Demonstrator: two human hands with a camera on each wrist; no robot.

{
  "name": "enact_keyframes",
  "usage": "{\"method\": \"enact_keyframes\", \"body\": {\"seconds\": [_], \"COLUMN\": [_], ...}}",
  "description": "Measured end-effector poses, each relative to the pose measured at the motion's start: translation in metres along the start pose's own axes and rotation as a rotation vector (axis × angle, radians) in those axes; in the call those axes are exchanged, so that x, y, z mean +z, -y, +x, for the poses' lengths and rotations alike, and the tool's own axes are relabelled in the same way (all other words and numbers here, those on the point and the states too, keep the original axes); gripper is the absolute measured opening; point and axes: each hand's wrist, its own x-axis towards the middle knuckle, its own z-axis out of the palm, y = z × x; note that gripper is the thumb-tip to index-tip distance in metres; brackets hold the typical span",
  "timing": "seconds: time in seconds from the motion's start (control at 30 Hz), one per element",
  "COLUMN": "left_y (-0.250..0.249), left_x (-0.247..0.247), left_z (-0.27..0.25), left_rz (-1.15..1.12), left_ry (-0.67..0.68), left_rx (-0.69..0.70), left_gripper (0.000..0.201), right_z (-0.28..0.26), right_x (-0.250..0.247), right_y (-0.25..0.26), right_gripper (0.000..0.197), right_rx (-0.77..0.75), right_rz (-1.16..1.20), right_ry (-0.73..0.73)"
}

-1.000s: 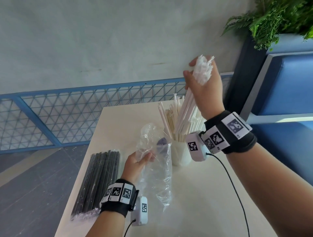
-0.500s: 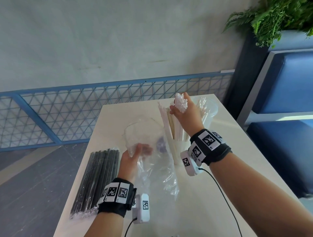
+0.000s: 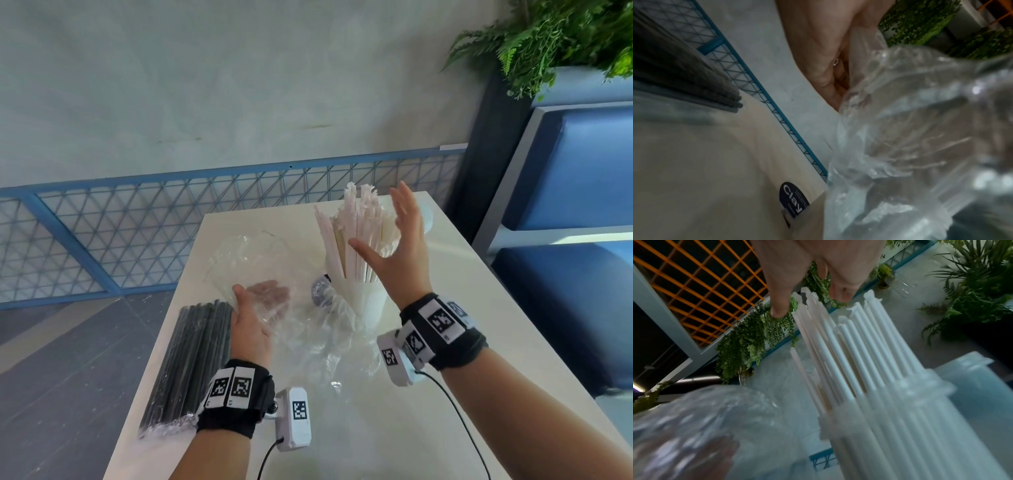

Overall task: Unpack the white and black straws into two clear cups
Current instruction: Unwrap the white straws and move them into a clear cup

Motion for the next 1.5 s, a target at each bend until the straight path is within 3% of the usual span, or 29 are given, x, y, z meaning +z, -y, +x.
{"method": "enact_keyframes", "body": {"seconds": [0.13,0.17,0.23,0.3,0.37,0.43,0.57,0.67,0.7,0.73,0.8,0.83,0.9,0.93,1.0,1.03,1.1,1.2,1.27,1.3,1.37,1.4,1.5], "left_y": [0.009,0.011,0.015,0.023,0.03,0.036,0.035,0.037,0.038,0.039,0.038,0.036,0.036,0.039,0.042,0.045,0.052,0.068,0.077,0.081,0.084,0.085,0.09], "left_x": [-0.003,-0.004,-0.005,-0.005,-0.005,-0.004,0.002,-0.004,-0.008,-0.012,-0.014,-0.012,-0.009,-0.009,-0.007,-0.008,-0.009,-0.004,0.001,0.003,0.006,0.006,0.004], "left_z": [-0.005,-0.007,-0.01,-0.01,-0.012,-0.016,-0.026,-0.025,-0.023,-0.021,-0.018,-0.018,-0.021,-0.021,-0.021,-0.02,-0.022,-0.033,-0.039,-0.041,-0.042,-0.042,-0.045], "left_rz": [-0.005,-0.015,-0.032,-0.054,-0.075,-0.069,0.066,0.349,0.487,0.646,0.941,1.011,0.947,0.915,0.965,0.99,0.999,0.945,0.89,0.874,0.876,0.886,0.949], "left_ry": [-0.047,-0.058,-0.061,-0.076,-0.114,-0.127,-0.213,-0.366,-0.397,-0.4,-0.308,-0.212,-0.022,0.022,0.011,-0.02,-0.091,-0.071,-0.029,-0.013,0.018,0.034,0.057], "left_rx": [-0.021,-0.023,-0.028,-0.042,-0.08,-0.11,-0.022,0.215,0.318,0.423,0.485,0.428,0.205,0.133,0.142,0.173,0.179,0.051,-0.039,-0.07,-0.115,-0.137,-0.2], "left_gripper": [0.066,0.068,0.072,0.075,0.085,0.097,0.067,0.095,0.095,0.088,0.063,0.065,0.076,0.07,0.042,0.037,0.038,0.034,0.026,0.022,0.02,0.019,0.016], "right_z": [-0.046,-0.059,-0.083,-0.101,-0.112,-0.117,-0.118,-0.113,-0.11,-0.107,-0.099,-0.095,-0.089,-0.086,-0.08,-0.076,-0.067,-0.054,-0.054,-0.056,-0.07,-0.082,-0.119], "right_x": [-0.019,-0.023,-0.028,-0.031,-0.034,-0.035,-0.038,-0.046,-0.05,-0.053,-0.058,-0.06,-0.063,-0.063,-0.066,-0.069,-0.078,-0.086,-0.082,-0.078,-0.065,-0.059,-0.045], "right_y": [-0.023,-0.03,-0.05,-0.064,-0.074,-0.077,-0.079,-0.084,-0.086,-0.087,-0.091,-0.093,-0.097,-0.099,-0.106,-0.112,-0.125,-0.131,-0.115,-0.102,-0.079,-0.073,-0.088], "right_gripper": [0.045,0.036,0.032,0.046,0.061,0.053,0.024,0.015,0.014,0.013,0.012,0.012,0.013,0.014,0.009,0.007,0.011,0.022,0.037,0.042,0.053,0.062,0.094], "right_rx": [-0.012,0.082,0.408,0.795,1.088,1.194,1.061,0.99,0.98,0.971,0.948,0.939,0.924,0.912,0.856,0.814,0.741,0.617,0.432,0.311,0.145,0.137,0.303], "right_rz": [-0.079,-0.087,-0.102,-0.026,0.259,0.521,0.486,0.411,0.396,0.374,0.324,0.306,0.265,0.23,0.118,0.054,-0.061,-0.291,-0.516,-0.564,-0.58,-0.623,-0.854], "right_ry": [-0.121,-0.08,0.091,0.264,0.391,0.462,0.53,0.541,0.54,0.536,0.53,0.531,0.553,0.579,0.624,0.601,0.417,0.121,0.052,0.077,0.302,0.463,0.919]}}
